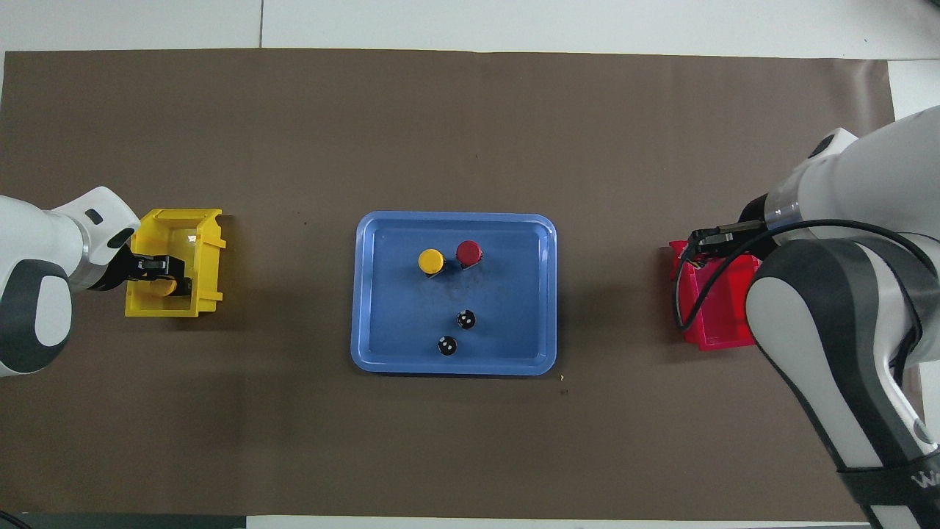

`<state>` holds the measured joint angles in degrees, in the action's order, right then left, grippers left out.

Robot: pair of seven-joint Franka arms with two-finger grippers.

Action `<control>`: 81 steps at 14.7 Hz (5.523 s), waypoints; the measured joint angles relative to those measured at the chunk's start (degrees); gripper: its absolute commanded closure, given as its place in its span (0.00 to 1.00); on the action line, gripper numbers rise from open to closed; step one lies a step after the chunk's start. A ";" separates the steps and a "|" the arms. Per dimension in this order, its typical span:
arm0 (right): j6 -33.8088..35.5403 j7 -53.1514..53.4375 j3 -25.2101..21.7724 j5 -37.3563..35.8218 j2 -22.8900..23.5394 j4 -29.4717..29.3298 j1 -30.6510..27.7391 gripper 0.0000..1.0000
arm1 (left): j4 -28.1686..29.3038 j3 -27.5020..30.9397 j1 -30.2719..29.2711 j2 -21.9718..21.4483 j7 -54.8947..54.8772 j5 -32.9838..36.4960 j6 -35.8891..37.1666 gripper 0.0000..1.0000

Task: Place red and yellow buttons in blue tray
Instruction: 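Grasp the second yellow button while the right gripper grasps the red button, then place the red button in the tray while the left gripper carries yellow, then lower the second yellow button into the tray with the left gripper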

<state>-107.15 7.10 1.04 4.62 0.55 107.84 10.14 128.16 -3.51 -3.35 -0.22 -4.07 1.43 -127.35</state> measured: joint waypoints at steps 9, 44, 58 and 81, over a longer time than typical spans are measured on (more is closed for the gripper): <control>-16.35 17.95 0.36 0.15 9.37 -0.54 15.07 0.79 | 1.33 0.08 -0.05 -0.03 0.17 -0.11 -1.16 0.98; 14.20 3.02 -1.63 -6.11 -1.25 -16.83 -5.88 0.00 | -17.47 -1.42 31.58 12.83 52.57 -1.43 0.18 0.98; 22.15 -10.69 -2.91 -6.10 -1.22 -20.74 -14.24 0.00 | -16.36 -1.39 32.51 13.74 52.75 -0.99 -0.18 0.67; 22.53 -10.69 -2.73 -6.10 -1.27 -20.74 -14.18 0.00 | -23.79 0.14 29.56 11.61 43.86 4.13 11.37 0.00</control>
<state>-84.63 -3.59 -1.69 -1.48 -0.72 87.09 -4.05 104.37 -3.38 26.21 11.39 39.79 5.57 -115.98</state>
